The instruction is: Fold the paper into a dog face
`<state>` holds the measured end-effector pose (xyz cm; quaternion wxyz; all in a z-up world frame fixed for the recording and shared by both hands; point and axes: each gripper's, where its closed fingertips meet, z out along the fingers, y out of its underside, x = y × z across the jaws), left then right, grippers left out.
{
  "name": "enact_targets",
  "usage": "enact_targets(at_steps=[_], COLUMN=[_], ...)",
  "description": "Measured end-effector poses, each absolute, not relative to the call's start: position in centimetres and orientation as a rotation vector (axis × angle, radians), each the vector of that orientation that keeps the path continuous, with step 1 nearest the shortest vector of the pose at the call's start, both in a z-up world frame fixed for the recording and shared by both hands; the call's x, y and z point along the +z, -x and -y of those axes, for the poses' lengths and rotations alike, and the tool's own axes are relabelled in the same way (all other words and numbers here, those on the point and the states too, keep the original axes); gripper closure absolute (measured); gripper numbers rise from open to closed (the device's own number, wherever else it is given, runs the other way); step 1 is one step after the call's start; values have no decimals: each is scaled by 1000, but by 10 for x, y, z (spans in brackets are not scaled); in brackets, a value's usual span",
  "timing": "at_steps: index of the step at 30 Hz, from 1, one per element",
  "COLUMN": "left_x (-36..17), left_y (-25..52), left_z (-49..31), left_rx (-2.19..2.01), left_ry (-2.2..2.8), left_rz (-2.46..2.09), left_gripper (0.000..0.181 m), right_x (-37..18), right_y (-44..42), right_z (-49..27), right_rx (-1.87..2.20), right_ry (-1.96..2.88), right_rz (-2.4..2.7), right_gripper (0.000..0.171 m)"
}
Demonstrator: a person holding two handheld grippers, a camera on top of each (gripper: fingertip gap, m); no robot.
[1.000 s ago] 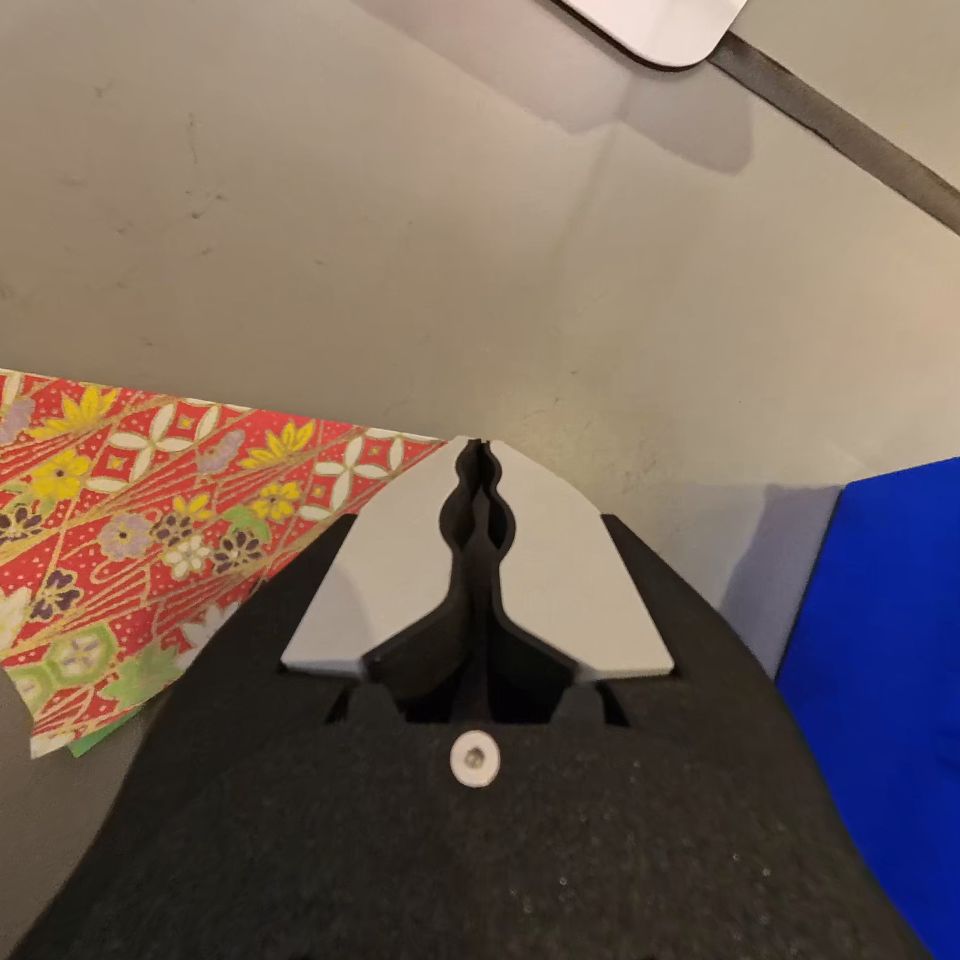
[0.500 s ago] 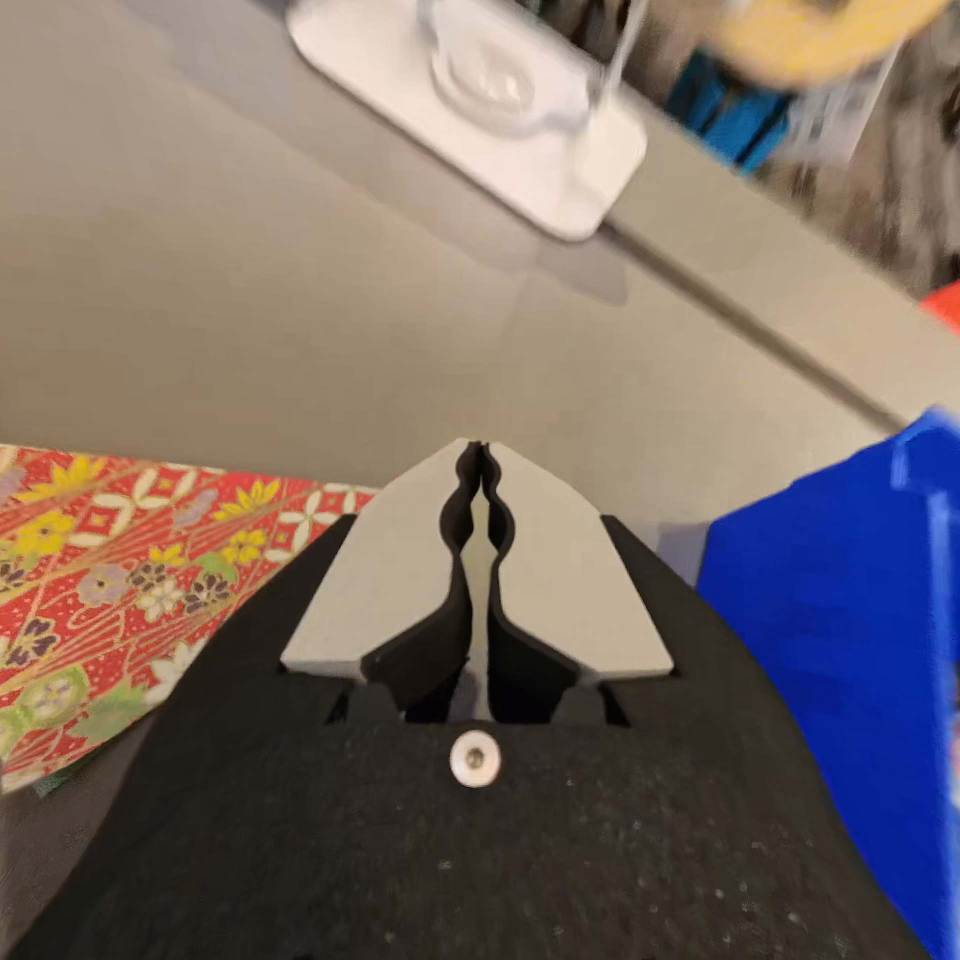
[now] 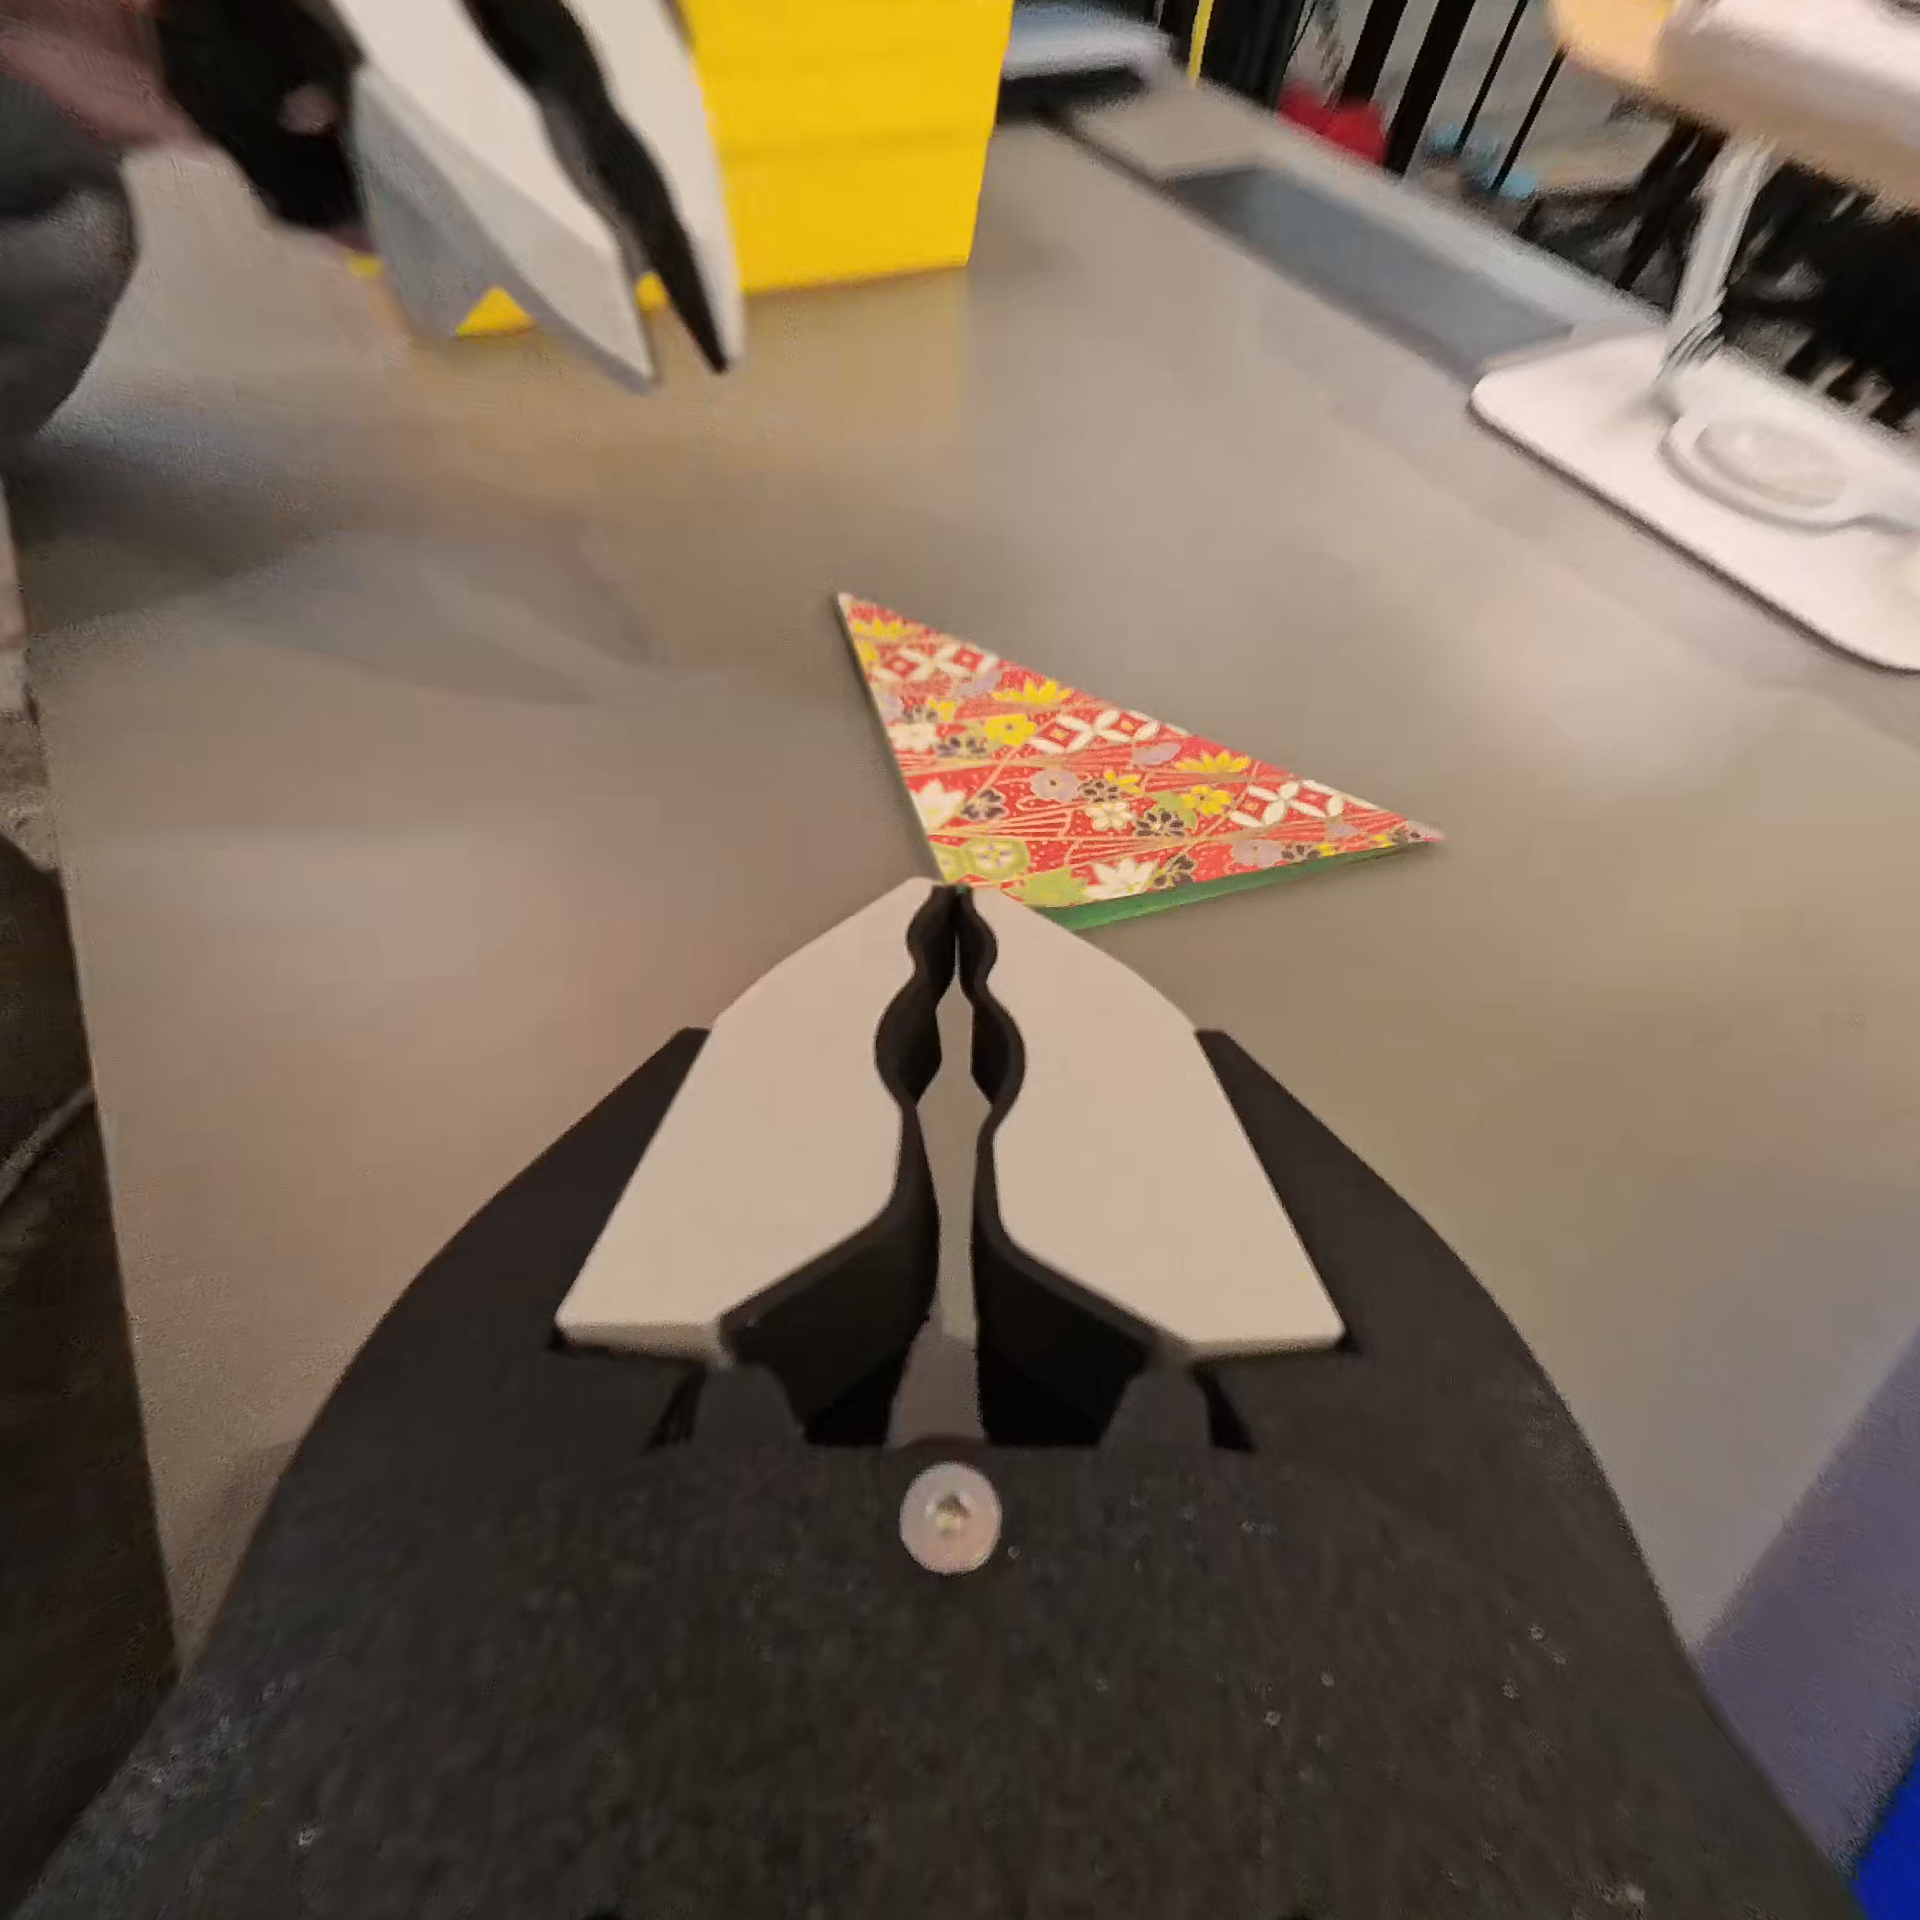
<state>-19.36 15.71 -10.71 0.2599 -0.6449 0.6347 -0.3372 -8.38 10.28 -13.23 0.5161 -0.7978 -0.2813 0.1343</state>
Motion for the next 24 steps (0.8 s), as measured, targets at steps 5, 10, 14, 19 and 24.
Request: enact_targets(at_steps=[5, 10, 14, 19, 24], left_x=[-106, -132, -134, -132, -165], left_y=[207, 210, 199, 162, 131], left_z=[-123, -111, -127, -164, -180], left_rx=[-1042, -774, -725, -655, -640], left_ry=[1737, 1783, 1834, 1886, 1991], left_rz=[-1190, -1316, -1313, -1385, -1506], left_gripper=[162, 158, 162, 162, 166], right_x=[-131, -135, -147, -173, -195], right_y=[83, 99, 98, 99, 87], right_z=[-93, -103, -128, -143, -135], right_rx=[306, 286, 209, 179, 173], right_ry=[1890, 1884, 1977, 2104, 2241], right_rz=[667, 791, 845, 904, 895], right_gripper=[148, 157, 171, 171, 171])
